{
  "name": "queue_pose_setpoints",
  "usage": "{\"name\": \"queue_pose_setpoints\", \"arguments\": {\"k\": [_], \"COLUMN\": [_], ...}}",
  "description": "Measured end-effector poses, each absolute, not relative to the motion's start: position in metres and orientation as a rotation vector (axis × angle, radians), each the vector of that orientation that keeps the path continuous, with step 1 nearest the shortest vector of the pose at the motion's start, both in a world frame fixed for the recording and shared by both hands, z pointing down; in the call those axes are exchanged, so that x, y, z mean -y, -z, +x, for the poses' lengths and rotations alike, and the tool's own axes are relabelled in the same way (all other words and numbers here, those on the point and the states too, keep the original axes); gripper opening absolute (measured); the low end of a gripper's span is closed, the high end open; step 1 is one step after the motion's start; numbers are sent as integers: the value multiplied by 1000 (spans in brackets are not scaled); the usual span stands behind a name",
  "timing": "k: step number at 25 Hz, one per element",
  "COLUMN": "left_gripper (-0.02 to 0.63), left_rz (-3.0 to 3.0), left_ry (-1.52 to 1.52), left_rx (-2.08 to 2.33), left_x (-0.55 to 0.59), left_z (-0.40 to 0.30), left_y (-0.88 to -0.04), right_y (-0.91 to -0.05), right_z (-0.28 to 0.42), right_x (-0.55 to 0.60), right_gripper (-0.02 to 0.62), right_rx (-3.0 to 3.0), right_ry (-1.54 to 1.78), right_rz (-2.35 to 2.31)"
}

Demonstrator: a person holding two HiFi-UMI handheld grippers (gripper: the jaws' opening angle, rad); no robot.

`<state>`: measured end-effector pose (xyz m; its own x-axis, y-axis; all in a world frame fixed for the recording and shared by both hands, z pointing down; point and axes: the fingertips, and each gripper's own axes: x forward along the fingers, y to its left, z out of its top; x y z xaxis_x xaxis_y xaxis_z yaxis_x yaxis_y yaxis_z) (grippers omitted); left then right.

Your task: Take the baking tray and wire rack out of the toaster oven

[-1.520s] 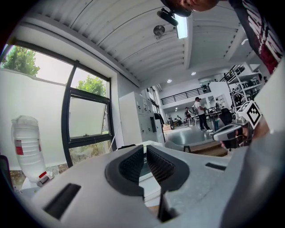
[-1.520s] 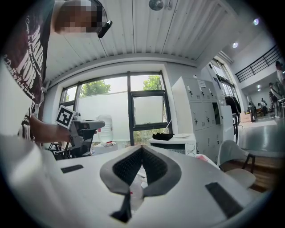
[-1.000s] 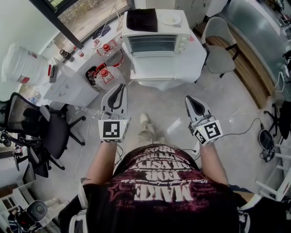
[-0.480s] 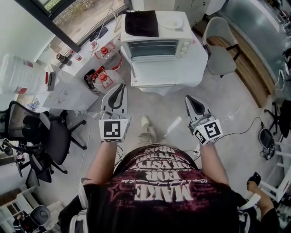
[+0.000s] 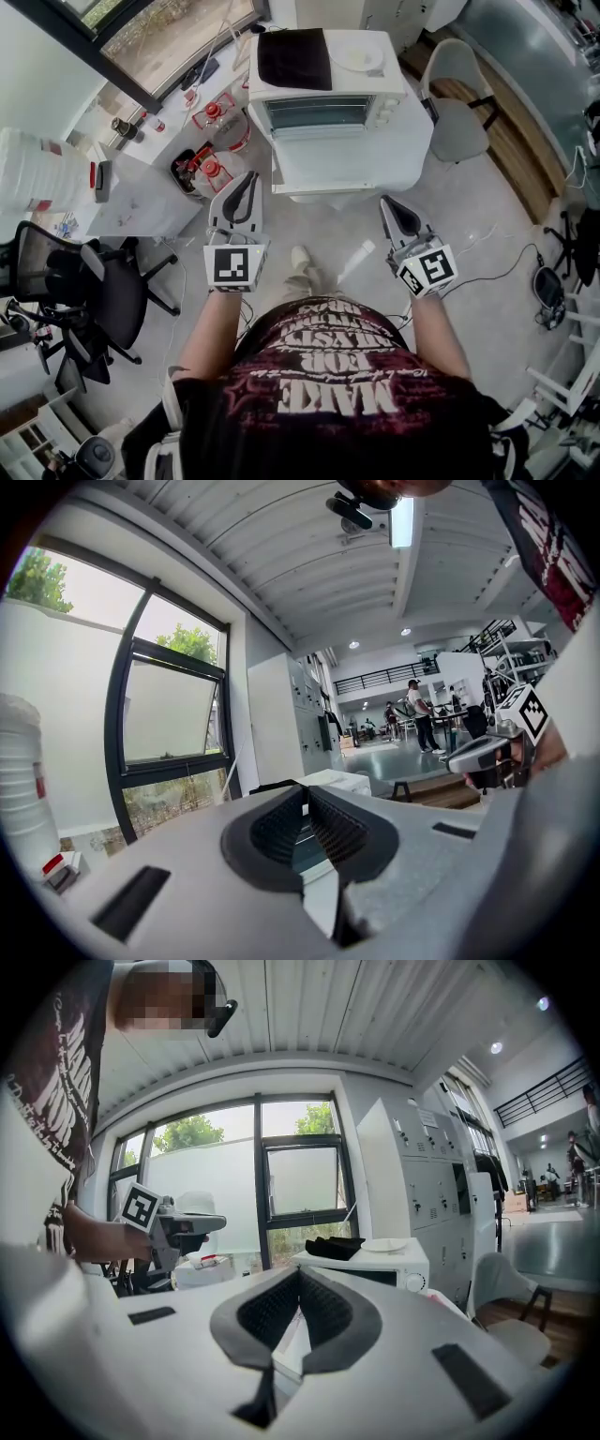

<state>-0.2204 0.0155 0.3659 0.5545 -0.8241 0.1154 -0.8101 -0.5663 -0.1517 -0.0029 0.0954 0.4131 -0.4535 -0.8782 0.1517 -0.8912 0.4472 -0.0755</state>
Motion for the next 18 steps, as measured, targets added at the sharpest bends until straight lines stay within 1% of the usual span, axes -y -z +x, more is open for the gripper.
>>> {"name": "queue_pose_setpoints", "arguments": {"k": [18], "left_gripper": [25], "left_rz": [-2757], "left_ry": [216], "left_rx": [-1314], "left_x": [74], "left_z": [-233], "left_y": [-369], "right_y": [-414], "right_z": [-26], "right_x": [-16], "right_gripper": [3], "right_rx": [2534], "right_ry": [-251], "right_rz": [1682]}}
